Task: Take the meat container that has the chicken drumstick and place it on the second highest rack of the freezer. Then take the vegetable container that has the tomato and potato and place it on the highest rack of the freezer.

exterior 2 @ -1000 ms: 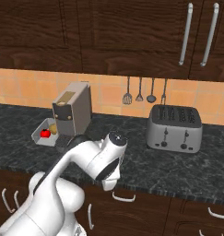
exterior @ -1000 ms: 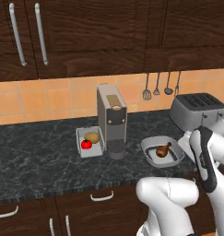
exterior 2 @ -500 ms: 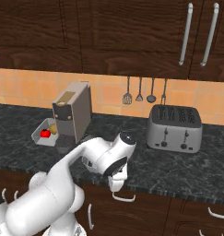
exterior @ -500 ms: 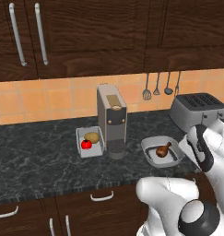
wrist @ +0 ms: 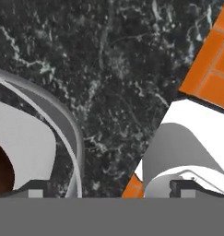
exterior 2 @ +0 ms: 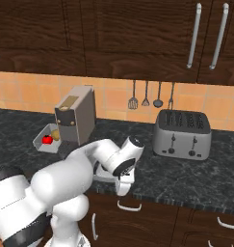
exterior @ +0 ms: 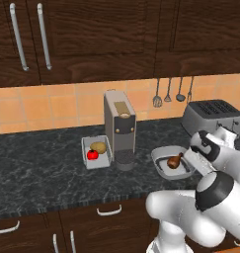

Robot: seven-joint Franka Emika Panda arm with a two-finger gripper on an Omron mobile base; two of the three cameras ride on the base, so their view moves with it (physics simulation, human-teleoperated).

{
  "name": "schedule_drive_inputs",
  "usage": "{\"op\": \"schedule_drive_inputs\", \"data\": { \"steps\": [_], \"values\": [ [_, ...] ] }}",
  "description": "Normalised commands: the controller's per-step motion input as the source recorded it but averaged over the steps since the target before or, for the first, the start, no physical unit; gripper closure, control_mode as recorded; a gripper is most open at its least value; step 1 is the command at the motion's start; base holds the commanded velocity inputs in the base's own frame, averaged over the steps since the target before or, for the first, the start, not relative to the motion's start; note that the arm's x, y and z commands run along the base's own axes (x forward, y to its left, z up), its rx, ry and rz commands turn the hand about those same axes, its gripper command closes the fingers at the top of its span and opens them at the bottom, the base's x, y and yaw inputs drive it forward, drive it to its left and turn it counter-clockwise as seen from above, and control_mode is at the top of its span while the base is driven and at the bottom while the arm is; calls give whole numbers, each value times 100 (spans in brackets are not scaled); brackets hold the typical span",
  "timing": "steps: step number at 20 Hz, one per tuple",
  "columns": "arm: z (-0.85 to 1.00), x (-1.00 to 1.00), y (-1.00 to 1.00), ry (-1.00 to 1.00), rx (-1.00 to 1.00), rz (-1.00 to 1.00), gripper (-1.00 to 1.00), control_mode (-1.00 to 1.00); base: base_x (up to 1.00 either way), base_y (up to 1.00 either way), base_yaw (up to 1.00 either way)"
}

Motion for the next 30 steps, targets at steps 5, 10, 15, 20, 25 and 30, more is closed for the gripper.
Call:
{"op": "schedule_drive_inputs", "data": {
  "steps": [5, 10, 15, 20, 25, 30],
  "values": [
    [-23, 41, 0, 0, 6, 0, -100, -100, 0, 0, 0],
    [-28, 17, 0, 7, 1, 0, -100, -100, 0, 0, 0],
    [-54, 7, 4, 10, 0, 0, 100, -100, 0, 0, 0],
    [-41, -7, 64, 0, 0, 0, 100, -100, 0, 0, 0],
    [0, 0, 83, 0, 0, 0, 100, -100, 0, 0, 0],
    [12, -31, 32, -2, 0, -2, 100, -100, 0, 0, 0]
  ]
}}
